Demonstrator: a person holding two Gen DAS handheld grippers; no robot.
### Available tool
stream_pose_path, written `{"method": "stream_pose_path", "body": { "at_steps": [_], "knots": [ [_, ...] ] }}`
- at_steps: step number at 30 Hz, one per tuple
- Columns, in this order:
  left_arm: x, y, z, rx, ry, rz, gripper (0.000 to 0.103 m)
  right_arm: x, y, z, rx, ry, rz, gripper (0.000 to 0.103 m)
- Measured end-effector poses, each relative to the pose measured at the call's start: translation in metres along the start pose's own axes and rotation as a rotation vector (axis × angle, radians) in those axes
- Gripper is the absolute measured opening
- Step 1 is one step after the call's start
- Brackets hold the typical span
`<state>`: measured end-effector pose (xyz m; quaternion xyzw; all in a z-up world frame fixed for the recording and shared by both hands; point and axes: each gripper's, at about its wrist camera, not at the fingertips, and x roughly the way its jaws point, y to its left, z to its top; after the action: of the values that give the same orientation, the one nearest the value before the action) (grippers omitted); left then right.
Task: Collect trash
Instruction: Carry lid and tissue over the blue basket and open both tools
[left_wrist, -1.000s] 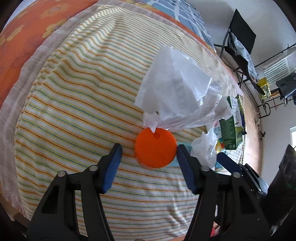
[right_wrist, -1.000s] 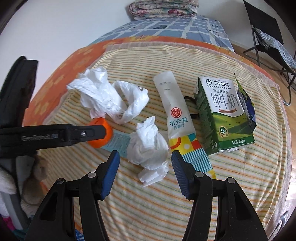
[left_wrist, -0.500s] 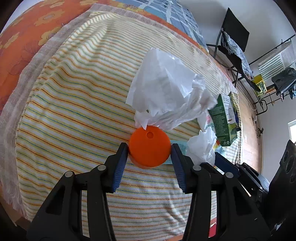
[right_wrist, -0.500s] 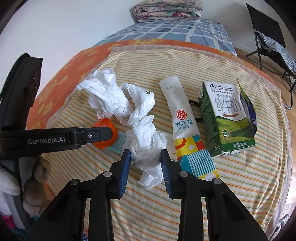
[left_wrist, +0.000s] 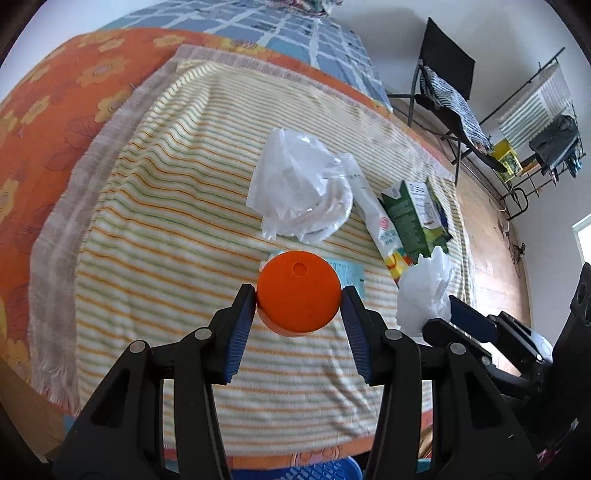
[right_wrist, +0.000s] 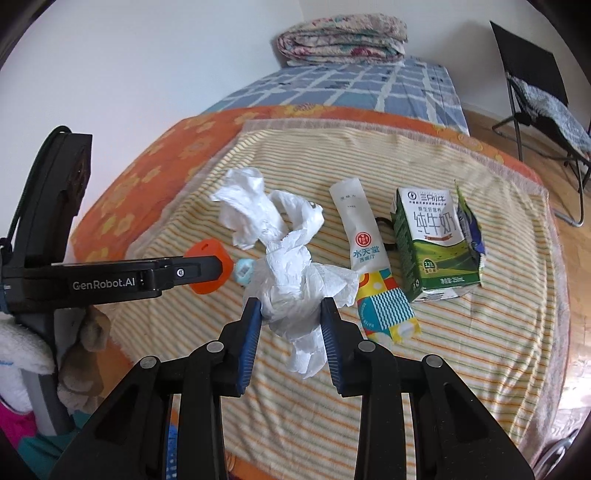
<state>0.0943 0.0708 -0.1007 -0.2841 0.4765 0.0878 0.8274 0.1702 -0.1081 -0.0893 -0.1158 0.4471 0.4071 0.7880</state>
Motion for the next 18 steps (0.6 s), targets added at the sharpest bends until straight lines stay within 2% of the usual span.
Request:
{"method": "stream_pose_path", "body": {
  "at_steps": [8, 18],
  "knots": [
    [-0.042, -0.006, -0.027, 0.039, -0.056, -0.023, 0.049, -0.048, 0.016, -0.018, -0.034, -0.074, -0.003, 0.031],
    [-0.08, -0.009, -0.076, 0.089, -0.064, -0.072, 0.049, -0.088, 0.029, -0.059, -0.039, -0.102, 0.031, 0.031]
  ]
}}
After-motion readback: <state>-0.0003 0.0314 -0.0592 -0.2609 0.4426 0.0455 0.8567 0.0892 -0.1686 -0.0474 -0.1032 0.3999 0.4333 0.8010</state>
